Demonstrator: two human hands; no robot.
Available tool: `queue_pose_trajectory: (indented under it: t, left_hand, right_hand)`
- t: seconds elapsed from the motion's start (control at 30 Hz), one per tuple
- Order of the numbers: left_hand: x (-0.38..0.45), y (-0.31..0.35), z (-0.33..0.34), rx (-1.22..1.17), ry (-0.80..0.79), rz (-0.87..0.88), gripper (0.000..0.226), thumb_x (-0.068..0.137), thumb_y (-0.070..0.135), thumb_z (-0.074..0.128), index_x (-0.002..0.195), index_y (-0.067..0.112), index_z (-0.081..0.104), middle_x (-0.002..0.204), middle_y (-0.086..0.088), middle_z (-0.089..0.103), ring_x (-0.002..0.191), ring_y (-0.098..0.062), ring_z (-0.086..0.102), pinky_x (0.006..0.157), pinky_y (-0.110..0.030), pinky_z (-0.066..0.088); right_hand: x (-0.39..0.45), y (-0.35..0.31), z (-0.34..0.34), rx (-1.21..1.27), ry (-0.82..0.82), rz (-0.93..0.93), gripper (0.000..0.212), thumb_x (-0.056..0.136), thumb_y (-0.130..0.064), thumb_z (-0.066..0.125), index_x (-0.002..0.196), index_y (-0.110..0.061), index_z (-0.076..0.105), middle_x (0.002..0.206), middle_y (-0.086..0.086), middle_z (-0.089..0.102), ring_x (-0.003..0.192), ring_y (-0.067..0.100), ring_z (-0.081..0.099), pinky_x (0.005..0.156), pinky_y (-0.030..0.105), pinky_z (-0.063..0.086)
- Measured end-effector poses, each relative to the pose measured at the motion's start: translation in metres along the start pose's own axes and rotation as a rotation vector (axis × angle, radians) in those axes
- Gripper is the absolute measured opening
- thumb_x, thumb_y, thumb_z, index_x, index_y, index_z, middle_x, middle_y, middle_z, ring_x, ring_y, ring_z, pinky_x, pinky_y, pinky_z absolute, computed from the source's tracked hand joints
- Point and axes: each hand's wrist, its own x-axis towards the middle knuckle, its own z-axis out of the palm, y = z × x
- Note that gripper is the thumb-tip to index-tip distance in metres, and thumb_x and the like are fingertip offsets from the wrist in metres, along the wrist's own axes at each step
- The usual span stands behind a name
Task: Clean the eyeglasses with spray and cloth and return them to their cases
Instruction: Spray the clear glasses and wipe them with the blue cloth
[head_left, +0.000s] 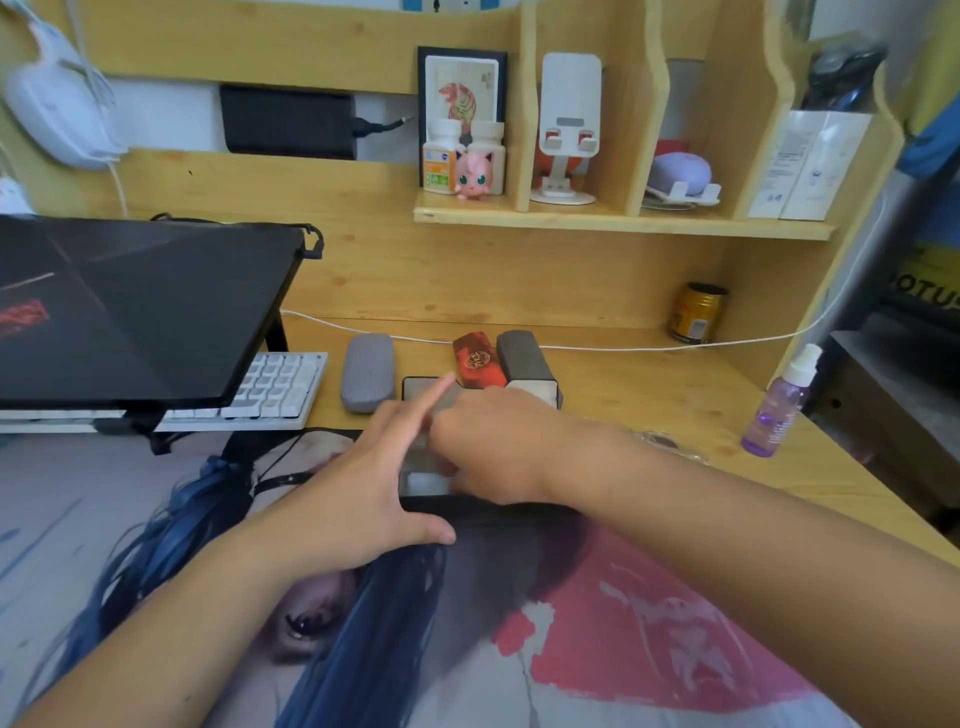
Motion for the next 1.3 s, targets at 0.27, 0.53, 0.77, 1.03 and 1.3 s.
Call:
queue_pose_trajectory:
  t: [0.27,0.53,0.77,1.03,1.3]
  left_hand:
    - [0.001,-0.017,-0.014,-0.045,-0.012,0.005,0.124,0.069,0.035,0.091,0.141,0.075,-0.001,0.143,0.029,0.03,0.131,0.015,0.032,0.106,-0.022,0.032]
    - [0.0,-0.033,-0.032,0.301,-0.075,-0.093,0.095,0.068,0.072,0.072,0.146,0.067,0.016,0.142,0.03,0.037,0.137,0.001,0.025,0.115,-0.031,0.028]
    - [-0.003,0.021,-0.008,-0.419,0.282,0.112,0.027,0.084,0.052,0.06,0.092,0.03,0.074,0.096,0.017,0.072,0.092,-0.004,0.064,0.087,-0.024,0.048]
    - [-0.002,0.029,0.009,-0.74,0.242,0.049,0.016,0.087,0.032,0.07,0.092,0.018,0.076,0.095,-0.019,0.072,0.083,-0.02,0.062,0.082,-0.036,0.05]
    - [-0.005,0.042,0.011,-0.766,0.269,0.086,0.004,0.087,0.006,0.072,0.084,0.006,0.073,0.073,-0.004,0.07,0.067,-0.013,0.062,0.066,-0.024,0.053]
  right_hand:
    - [-0.012,0.031,-0.019,0.495,0.084,0.153,0.012,0.086,-0.029,0.076,0.079,-0.019,0.075,0.073,-0.007,0.068,0.071,0.007,0.058,0.06,0.021,0.041]
    - [-0.066,0.033,-0.002,1.553,0.631,0.277,0.014,0.09,-0.014,0.069,0.079,-0.004,0.07,0.075,0.009,0.067,0.072,0.017,0.061,0.07,0.026,0.052]
    - [-0.068,0.004,0.026,1.754,0.615,0.262,0.012,0.089,-0.021,0.068,0.078,-0.015,0.068,0.077,0.013,0.065,0.073,0.025,0.058,0.07,0.035,0.049]
    - [-0.066,-0.003,0.032,1.742,0.589,0.296,0.017,0.095,-0.011,0.062,0.08,-0.013,0.069,0.082,0.004,0.072,0.073,0.013,0.063,0.069,0.027,0.05]
    - [-0.063,-0.008,0.035,1.648,0.654,0.452,0.011,0.099,-0.011,0.061,0.092,-0.006,0.068,0.083,0.01,0.072,0.07,0.018,0.066,0.064,0.029,0.05]
